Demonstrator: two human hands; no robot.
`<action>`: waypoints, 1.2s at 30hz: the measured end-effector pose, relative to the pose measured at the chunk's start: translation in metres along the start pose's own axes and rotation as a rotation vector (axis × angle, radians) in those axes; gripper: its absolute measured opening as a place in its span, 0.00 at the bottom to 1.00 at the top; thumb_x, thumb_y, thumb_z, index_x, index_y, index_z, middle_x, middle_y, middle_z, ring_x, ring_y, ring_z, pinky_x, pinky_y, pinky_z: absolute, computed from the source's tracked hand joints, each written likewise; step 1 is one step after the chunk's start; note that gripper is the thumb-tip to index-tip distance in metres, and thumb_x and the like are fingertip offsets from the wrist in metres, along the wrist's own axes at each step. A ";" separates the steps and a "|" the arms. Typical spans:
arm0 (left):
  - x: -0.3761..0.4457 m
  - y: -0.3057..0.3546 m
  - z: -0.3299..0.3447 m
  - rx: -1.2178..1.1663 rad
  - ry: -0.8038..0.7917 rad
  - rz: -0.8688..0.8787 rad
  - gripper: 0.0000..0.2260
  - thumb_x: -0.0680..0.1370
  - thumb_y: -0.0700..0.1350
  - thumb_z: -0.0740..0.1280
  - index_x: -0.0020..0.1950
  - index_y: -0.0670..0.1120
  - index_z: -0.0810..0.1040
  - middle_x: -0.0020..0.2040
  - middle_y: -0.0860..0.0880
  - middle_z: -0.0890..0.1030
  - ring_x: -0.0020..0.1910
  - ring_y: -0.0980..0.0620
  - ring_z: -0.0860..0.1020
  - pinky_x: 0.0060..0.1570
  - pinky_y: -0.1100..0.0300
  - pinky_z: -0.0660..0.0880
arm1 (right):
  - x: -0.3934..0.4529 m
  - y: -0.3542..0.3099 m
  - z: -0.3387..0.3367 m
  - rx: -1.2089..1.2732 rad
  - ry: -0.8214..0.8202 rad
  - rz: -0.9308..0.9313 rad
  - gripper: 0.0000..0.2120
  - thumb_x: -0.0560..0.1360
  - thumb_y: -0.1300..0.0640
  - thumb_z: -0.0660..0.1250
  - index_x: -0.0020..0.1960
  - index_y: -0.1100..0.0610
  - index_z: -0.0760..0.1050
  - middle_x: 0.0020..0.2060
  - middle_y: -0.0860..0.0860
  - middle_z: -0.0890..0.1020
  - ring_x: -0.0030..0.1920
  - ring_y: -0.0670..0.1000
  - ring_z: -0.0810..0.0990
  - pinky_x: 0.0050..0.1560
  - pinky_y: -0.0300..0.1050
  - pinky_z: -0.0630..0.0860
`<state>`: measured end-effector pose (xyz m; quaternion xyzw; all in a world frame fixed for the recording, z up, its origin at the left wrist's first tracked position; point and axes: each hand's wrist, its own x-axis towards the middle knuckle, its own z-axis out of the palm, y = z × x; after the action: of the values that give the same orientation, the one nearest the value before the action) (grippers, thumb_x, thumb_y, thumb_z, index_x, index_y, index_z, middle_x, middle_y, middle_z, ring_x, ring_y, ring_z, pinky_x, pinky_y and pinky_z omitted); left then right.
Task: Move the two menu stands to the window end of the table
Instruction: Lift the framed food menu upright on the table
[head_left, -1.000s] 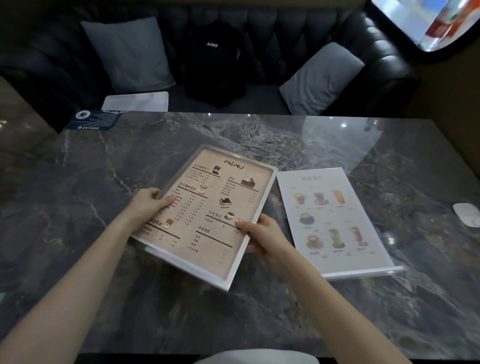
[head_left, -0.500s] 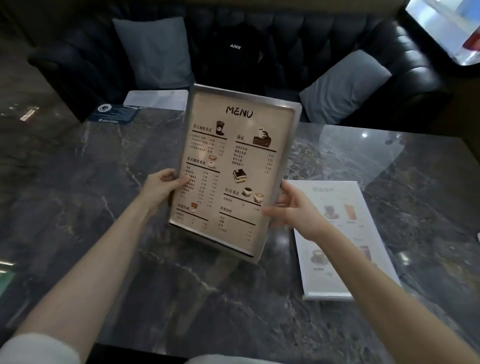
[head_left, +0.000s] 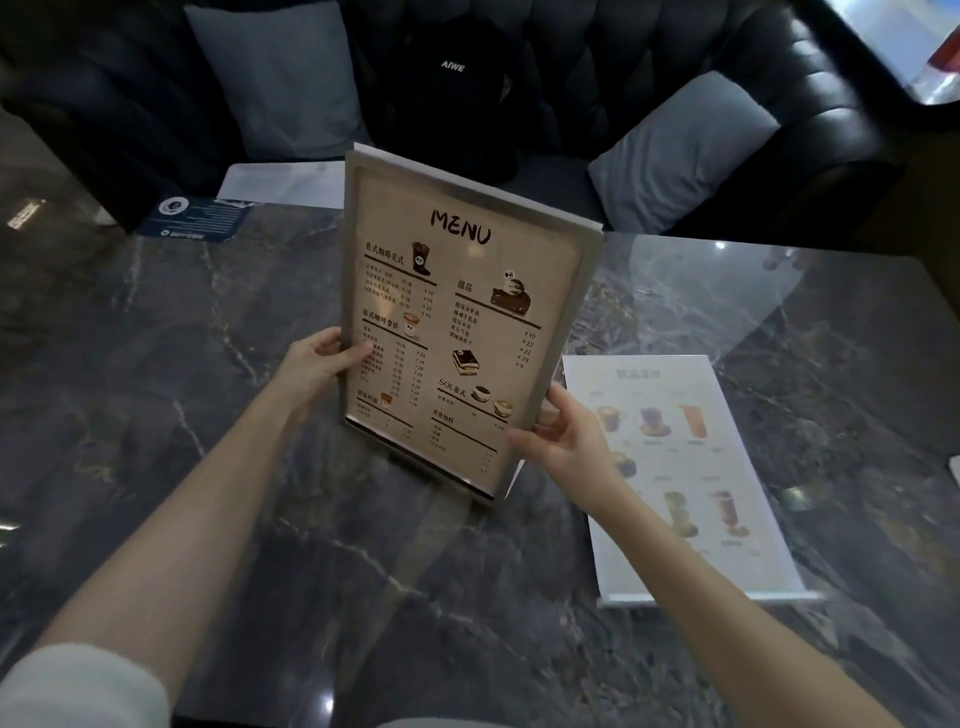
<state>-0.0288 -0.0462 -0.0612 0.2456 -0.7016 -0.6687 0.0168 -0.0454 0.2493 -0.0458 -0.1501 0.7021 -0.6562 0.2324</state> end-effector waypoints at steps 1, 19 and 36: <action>0.001 0.000 -0.001 0.010 -0.005 0.004 0.05 0.72 0.42 0.69 0.47 0.49 0.80 0.47 0.50 0.83 0.47 0.53 0.81 0.45 0.60 0.77 | -0.001 0.001 0.003 0.001 0.009 0.002 0.23 0.71 0.72 0.65 0.60 0.51 0.69 0.54 0.55 0.81 0.54 0.52 0.81 0.57 0.55 0.77; -0.011 -0.033 -0.014 -0.102 0.070 0.013 0.11 0.66 0.46 0.72 0.48 0.50 0.81 0.44 0.56 0.86 0.48 0.56 0.81 0.52 0.58 0.75 | -0.020 0.014 0.028 -0.016 0.006 -0.021 0.23 0.72 0.70 0.66 0.54 0.42 0.71 0.55 0.52 0.81 0.56 0.48 0.80 0.55 0.40 0.78; -0.021 -0.029 -0.011 -0.085 0.066 0.019 0.10 0.72 0.38 0.69 0.52 0.48 0.79 0.52 0.50 0.82 0.54 0.52 0.79 0.58 0.55 0.73 | -0.018 0.026 0.045 -0.261 0.191 -0.013 0.11 0.73 0.65 0.66 0.55 0.56 0.75 0.47 0.43 0.79 0.42 0.34 0.77 0.41 0.20 0.72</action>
<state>0.0025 -0.0481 -0.0815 0.2600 -0.6737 -0.6894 0.0566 -0.0042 0.2228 -0.0708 -0.1207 0.7993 -0.5720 0.1390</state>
